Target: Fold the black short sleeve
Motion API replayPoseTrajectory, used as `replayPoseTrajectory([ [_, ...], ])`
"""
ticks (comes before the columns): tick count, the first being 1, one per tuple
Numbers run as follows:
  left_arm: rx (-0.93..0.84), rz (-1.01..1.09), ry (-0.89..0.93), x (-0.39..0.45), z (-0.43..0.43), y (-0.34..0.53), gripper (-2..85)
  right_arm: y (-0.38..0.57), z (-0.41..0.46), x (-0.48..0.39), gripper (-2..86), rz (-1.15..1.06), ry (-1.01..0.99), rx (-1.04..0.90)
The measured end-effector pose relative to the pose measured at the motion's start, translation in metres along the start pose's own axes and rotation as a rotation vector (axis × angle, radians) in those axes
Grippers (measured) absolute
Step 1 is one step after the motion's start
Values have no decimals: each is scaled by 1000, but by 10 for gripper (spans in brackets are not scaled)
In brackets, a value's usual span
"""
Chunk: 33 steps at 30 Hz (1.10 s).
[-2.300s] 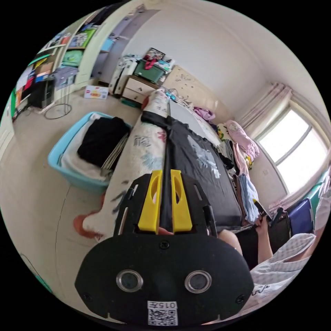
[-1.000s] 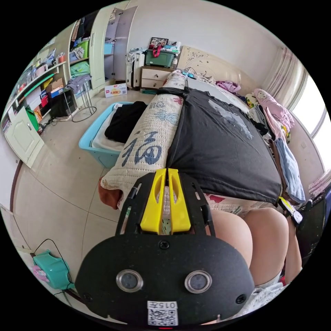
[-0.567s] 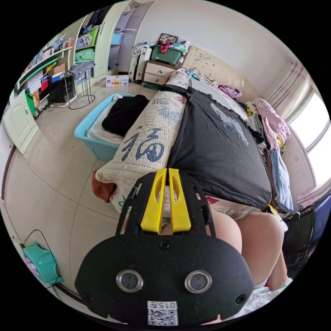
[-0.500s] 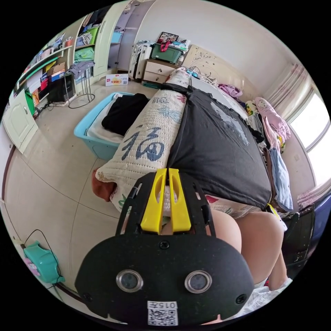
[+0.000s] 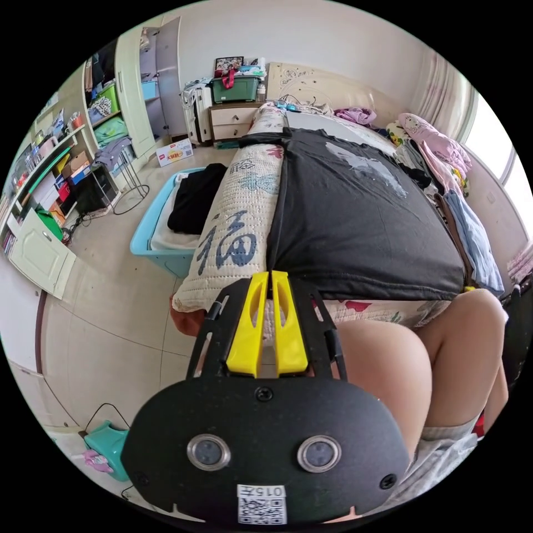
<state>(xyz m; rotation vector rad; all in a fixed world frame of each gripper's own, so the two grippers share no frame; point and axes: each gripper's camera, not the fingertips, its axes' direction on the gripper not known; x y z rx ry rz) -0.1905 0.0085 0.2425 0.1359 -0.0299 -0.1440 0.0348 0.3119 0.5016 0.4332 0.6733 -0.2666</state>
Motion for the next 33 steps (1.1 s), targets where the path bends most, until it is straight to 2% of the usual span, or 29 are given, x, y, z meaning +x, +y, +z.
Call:
replayPoseTrajectory([
  [2, 18, 33, 1, 5, 3, 3, 6, 1, -39, 20, -6, 97, 157, 125],
  [7, 71, -47, 53, 3, 11, 13, 6, 0, -91, 59, -5, 88, 156, 272],
  [12, 89, -65, 67, 8, 18, 18, 8, -20, -97, 90, -4, 156, 23, 357],
  [17, 67, -39, 72, 15, 26, 13, 19, -72, -56, 115, 4, 255, -154, 375],
  [21, 39, -48, 110, 4, 21, -2, 50, -128, -23, 123, 26, 266, -210, 375],
  [26, 239, 50, 146, 33, -13, -91, 57, -227, 37, 123, 57, 176, -170, 371],
  [31, 250, 239, 344, 124, 36, -219, 60, -302, 117, 128, 71, 131, -97, 291],
  [33, 218, 296, 447, 168, 68, -262, 57, -323, 145, 137, 69, 188, -100, 237],
])
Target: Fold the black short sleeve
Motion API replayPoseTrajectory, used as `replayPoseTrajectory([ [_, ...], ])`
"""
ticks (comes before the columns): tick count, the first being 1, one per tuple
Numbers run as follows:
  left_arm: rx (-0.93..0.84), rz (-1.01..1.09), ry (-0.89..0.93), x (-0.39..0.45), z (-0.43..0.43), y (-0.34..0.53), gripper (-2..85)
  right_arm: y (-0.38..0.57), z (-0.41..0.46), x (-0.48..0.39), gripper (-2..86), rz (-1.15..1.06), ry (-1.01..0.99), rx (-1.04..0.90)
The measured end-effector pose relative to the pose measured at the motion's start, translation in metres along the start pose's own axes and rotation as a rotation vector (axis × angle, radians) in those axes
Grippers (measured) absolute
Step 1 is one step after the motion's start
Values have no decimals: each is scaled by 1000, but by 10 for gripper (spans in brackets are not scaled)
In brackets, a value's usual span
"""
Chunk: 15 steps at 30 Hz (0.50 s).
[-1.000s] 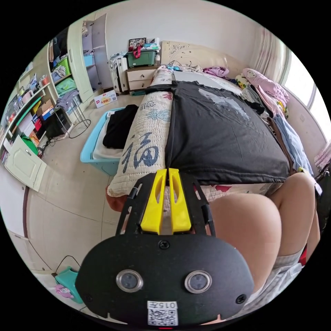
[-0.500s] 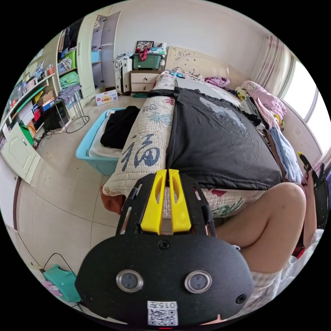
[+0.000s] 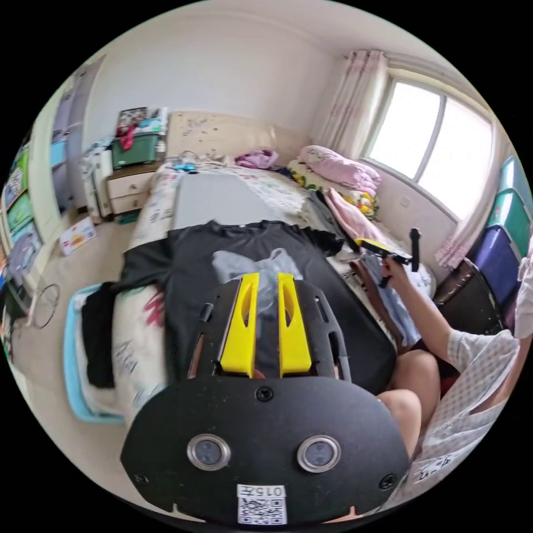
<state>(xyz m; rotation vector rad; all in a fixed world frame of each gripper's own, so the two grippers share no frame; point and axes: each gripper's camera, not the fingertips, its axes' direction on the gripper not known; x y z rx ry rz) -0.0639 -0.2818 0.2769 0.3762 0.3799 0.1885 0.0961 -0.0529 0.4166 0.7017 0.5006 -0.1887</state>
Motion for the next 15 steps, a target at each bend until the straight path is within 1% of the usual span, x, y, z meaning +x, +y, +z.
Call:
replayPoseTrajectory([
  [2, -29, 69, 99, 26, 72, -40, 44, -9, 20, 11, 52, 47, -55, -6],
  [3, -30, 78, 109, 33, 89, -47, 35, -8, 22, 13, 47, 55, -80, 0],
  [4, -24, 84, 121, 47, 120, -55, 17, -4, 29, 13, 29, 63, -147, 4],
  [5, -2, 86, 140, 60, 147, -56, 7, 1, 39, 8, 17, 39, -206, -22],
  [6, 12, 79, 150, 66, 160, -55, 2, 4, 45, 3, 13, 22, -218, -46],
  [7, 29, 38, 153, 75, 184, -51, -2, 10, 57, -10, 7, -7, -193, -87],
  [8, 32, -27, 129, 81, 204, -45, -5, 15, 69, -26, 3, -45, -123, -123],
  [9, 36, -67, 110, 83, 212, -42, -6, 18, 75, -35, 2, -64, -82, -135],
  [11, 67, -298, 58, 85, 231, -26, -8, 23, 95, -65, -2, -70, 36, -173],
  [14, 111, -509, -10, 90, 234, -5, -8, 24, 112, -91, -4, -28, 26, -253],
  [15, 130, -524, -28, 93, 231, -2, -8, 25, 115, -96, -4, -18, 22, -269],
])
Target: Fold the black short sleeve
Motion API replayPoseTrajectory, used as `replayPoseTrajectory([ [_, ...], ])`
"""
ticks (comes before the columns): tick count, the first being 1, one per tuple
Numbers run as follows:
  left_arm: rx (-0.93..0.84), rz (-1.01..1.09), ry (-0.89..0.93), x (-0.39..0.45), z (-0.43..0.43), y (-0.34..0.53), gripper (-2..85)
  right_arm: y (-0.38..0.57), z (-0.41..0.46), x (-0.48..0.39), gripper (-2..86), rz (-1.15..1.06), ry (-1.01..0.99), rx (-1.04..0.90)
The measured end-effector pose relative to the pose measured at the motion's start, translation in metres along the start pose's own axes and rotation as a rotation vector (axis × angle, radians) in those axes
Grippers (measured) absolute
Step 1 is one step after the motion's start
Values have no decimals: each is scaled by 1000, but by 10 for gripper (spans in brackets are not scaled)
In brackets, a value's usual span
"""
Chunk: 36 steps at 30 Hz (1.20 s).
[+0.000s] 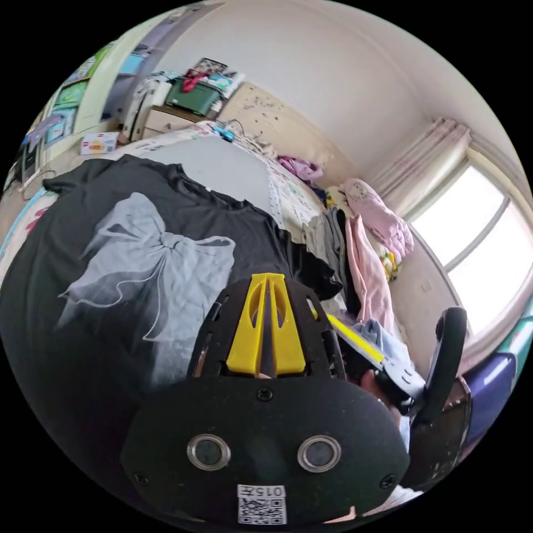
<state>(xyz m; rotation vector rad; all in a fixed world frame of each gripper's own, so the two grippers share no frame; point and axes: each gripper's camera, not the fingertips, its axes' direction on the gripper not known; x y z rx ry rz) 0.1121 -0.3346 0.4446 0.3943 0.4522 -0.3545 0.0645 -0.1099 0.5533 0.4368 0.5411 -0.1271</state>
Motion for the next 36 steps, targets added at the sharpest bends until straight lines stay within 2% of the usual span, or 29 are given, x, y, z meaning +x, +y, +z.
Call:
replayPoseTrajectory([
  [5, 99, -56, -223, 15, -35, 21, -5, 11, -1, -29, -5, 80, -49, -37],
  [11, 38, -274, -440, -2, -53, 33, -4, 23, -19, -71, -6, 48, 41, 42],
  [16, 56, -452, -282, -53, -62, 52, -6, 30, 12, -103, -7, 26, 102, -31],
  [21, 95, -418, -138, -103, -57, 72, -8, 52, 68, -131, 3, -68, 182, -27],
  [25, 160, -377, 69, -135, -53, 75, -9, 42, 108, -147, 57, -104, 232, -115],
  [27, 205, -349, 82, -142, -58, 68, -9, 33, 120, -154, 46, -135, 194, -132],
  [29, 186, -387, 80, -155, -53, 61, -9, 25, 135, -150, 17, -125, 82, -134],
  [30, 182, -400, 95, -159, -50, 60, -9, 22, 139, -148, 21, -123, 88, -151],
  [32, 141, -428, 205, -170, -36, 62, -9, 15, 159, -138, 21, -150, 57, -230],
  [36, 102, -447, 240, -179, -22, 66, -9, 5, 193, -120, 2, -183, -120, -415],
])
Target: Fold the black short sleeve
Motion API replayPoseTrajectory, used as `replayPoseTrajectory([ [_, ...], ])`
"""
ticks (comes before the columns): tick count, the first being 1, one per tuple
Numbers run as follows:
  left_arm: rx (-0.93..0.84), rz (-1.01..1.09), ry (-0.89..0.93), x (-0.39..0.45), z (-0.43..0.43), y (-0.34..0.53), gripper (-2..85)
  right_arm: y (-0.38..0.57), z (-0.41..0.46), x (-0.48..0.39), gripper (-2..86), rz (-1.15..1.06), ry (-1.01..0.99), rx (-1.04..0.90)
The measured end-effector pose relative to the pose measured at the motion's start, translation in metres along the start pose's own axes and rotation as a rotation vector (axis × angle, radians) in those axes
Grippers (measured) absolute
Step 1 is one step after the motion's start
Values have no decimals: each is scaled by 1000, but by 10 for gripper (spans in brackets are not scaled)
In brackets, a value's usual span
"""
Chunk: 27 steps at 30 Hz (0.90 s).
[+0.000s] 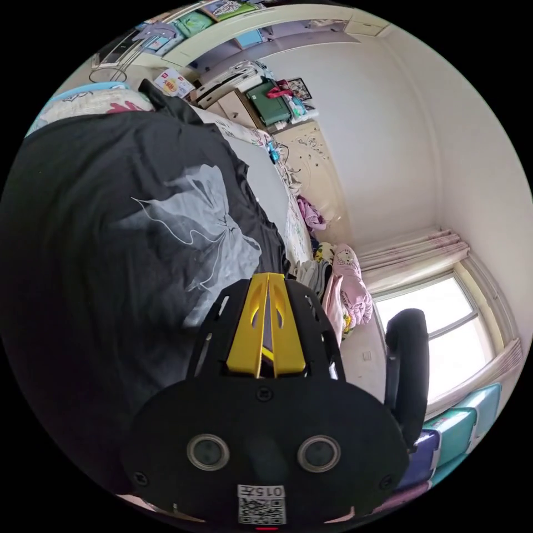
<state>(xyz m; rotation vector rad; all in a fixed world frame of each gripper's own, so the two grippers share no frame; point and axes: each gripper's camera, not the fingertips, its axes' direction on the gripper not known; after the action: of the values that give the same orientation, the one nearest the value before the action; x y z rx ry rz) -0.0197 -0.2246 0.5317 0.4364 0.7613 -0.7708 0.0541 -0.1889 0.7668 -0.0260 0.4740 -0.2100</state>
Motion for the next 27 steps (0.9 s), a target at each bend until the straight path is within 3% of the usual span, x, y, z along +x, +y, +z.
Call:
replayPoseTrajectory([
  [6, -7, 40, 29, -8, 2, -1, -8, -3, 14, 18, -5, 0, -48, 15],
  [17, 3, -66, 93, -44, -9, -10, -8, -12, 31, 10, -5, -14, 92, 1],
  [27, 7, -58, 97, -51, -10, -12, -9, -8, 28, 24, -5, -3, 81, 21],
])
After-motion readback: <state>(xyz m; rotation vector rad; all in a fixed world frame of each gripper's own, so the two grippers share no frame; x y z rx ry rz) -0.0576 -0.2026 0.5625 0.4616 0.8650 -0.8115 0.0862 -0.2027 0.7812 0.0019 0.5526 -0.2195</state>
